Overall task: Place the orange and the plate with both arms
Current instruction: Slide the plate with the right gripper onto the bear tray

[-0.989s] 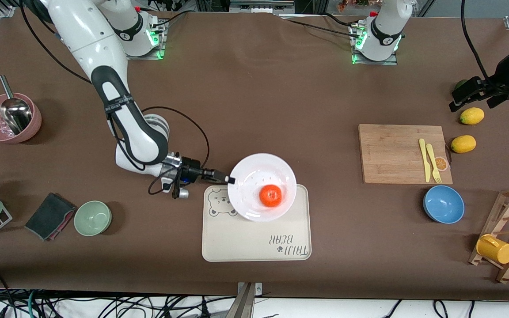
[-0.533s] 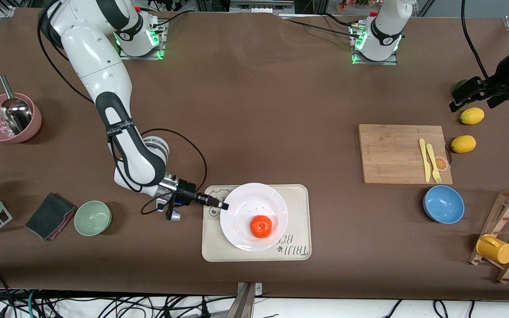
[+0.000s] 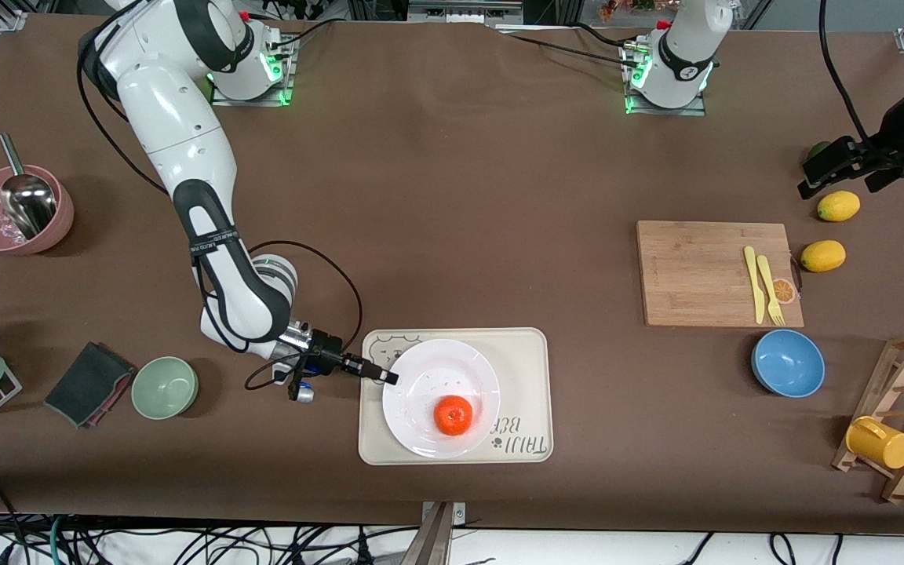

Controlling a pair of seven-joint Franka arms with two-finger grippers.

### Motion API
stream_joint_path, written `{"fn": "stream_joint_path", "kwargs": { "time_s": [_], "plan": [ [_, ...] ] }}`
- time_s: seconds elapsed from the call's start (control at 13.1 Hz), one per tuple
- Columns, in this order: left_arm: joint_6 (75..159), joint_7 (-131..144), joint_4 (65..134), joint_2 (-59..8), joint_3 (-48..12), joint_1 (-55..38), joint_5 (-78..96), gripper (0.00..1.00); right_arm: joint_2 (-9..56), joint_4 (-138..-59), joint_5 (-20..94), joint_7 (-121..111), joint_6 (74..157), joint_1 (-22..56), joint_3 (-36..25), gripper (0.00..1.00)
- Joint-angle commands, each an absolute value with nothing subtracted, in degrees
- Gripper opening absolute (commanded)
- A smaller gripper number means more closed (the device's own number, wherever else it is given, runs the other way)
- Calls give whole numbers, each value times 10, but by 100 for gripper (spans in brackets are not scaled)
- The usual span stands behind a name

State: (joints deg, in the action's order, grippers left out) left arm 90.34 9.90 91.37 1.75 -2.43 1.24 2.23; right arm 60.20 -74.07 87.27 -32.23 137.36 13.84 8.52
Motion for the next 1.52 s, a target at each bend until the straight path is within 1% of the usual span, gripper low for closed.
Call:
{"fn": "stream_joint_path", "kwargs": {
  "time_s": [0.0,0.53,0.61,0.76,0.91,0.99,1.45],
  "plan": [
    [897,103,898,11,-25,15,24,100,618,-718,875,-320,1383,146,83,0],
    [897,103,898,11,-25,15,24,100,625,-718,874,-324,1383,150,83,0],
    [897,103,898,11,-25,15,24,100,625,-718,874,-325,1388,151,83,7],
    [897,103,898,11,-25,15,24,100,624,-718,874,-325,1394,151,83,74],
    [897,103,898,11,-25,15,24,100,623,-718,874,-325,1397,152,83,95],
    [897,103,898,11,-25,15,24,100,622,-718,874,-325,1397,152,83,99],
    [897,103,898,11,-25,15,24,100,617,-717,858,-320,1397,153,82,100]
  ]
}}
